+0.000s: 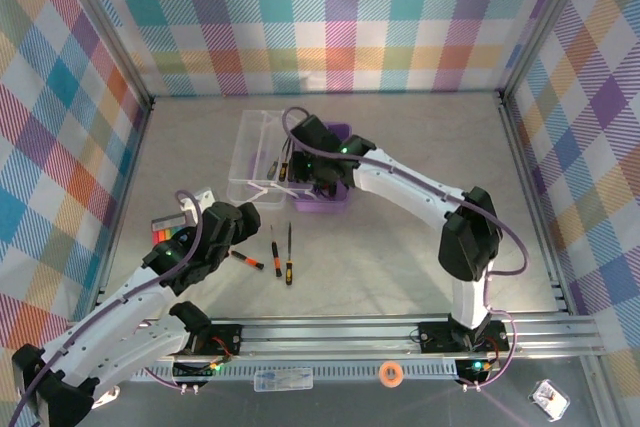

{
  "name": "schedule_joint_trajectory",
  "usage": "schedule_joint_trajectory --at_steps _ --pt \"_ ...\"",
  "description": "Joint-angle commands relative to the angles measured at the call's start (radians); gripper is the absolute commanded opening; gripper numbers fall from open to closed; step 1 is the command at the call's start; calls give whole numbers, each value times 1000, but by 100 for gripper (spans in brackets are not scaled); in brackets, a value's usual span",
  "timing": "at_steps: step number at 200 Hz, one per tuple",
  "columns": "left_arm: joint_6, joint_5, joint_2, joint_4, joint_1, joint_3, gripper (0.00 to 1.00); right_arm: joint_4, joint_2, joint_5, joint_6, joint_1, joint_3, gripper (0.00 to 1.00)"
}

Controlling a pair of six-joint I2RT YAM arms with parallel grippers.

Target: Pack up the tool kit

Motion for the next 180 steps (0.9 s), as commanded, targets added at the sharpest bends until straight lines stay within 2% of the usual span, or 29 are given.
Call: schedule_joint_trajectory --at_steps 1,39,85,104,180 --pt "-39 -55 25 26 -1 -38 100 -10 -53 97 -3 55 -100 33" --pt "-108 -127 15 -17 21 -64 100 4 -54 83 81 172 -228 39" --pt "-120 -167 -78 -60 51 -70 100 -3 39 36 140 261 -225 45" --pt "-112 -168 -101 -70 57 -66 100 -19 76 25 154 274 -211 49" --pt "-121 -143 -96 -83 60 -62 100 -19 174 -15 152 291 -195 48"
